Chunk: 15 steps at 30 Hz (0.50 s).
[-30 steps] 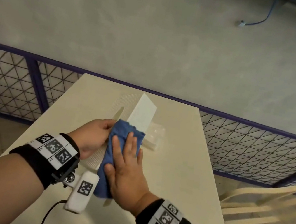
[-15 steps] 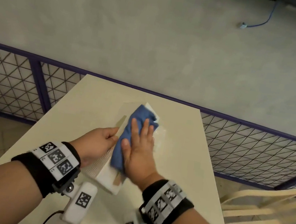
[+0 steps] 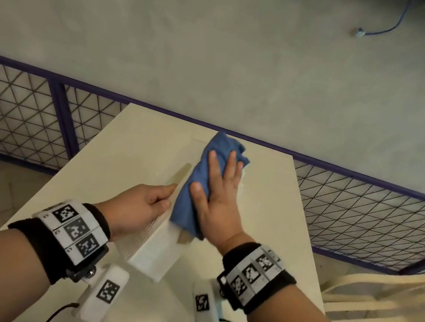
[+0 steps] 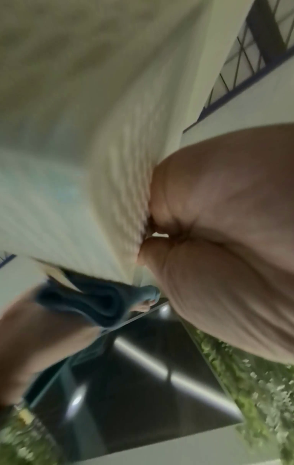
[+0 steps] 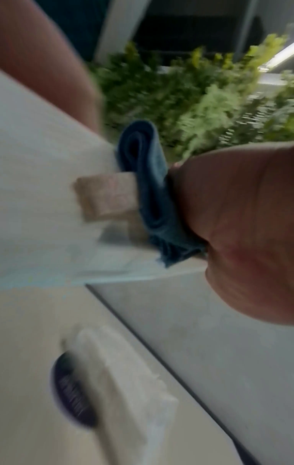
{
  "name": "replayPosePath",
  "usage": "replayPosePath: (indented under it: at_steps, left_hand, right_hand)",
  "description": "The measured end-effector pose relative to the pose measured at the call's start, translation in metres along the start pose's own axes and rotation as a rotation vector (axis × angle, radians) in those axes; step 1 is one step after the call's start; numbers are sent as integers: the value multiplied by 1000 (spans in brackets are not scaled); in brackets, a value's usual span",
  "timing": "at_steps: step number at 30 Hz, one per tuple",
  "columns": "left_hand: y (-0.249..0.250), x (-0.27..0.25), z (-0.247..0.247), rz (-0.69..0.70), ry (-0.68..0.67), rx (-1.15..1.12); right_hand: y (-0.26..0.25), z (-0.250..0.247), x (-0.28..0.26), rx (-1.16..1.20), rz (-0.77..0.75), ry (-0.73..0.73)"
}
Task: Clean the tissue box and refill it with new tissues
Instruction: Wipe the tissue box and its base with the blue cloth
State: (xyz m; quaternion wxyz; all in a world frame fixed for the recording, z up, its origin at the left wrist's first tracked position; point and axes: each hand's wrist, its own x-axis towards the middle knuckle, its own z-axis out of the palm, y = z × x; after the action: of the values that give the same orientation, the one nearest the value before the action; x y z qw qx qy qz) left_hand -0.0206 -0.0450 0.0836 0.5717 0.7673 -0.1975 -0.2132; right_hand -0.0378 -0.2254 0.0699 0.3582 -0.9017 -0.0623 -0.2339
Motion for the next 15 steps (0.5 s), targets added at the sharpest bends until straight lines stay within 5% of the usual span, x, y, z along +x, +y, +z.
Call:
replayPosePath:
  at_steps: [3, 10, 15]
  left_hand:
    - [-4, -5, 1, 5, -31, 144]
    - [-9, -8, -23, -53, -155, 496]
    - [-9, -2, -35, -39, -221, 725]
  right_hand:
    - [-3, -28, 27, 115, 186, 10]
    - [-1, -60, 18, 514, 678, -398]
    - [-10, -37, 7, 482, 789, -258]
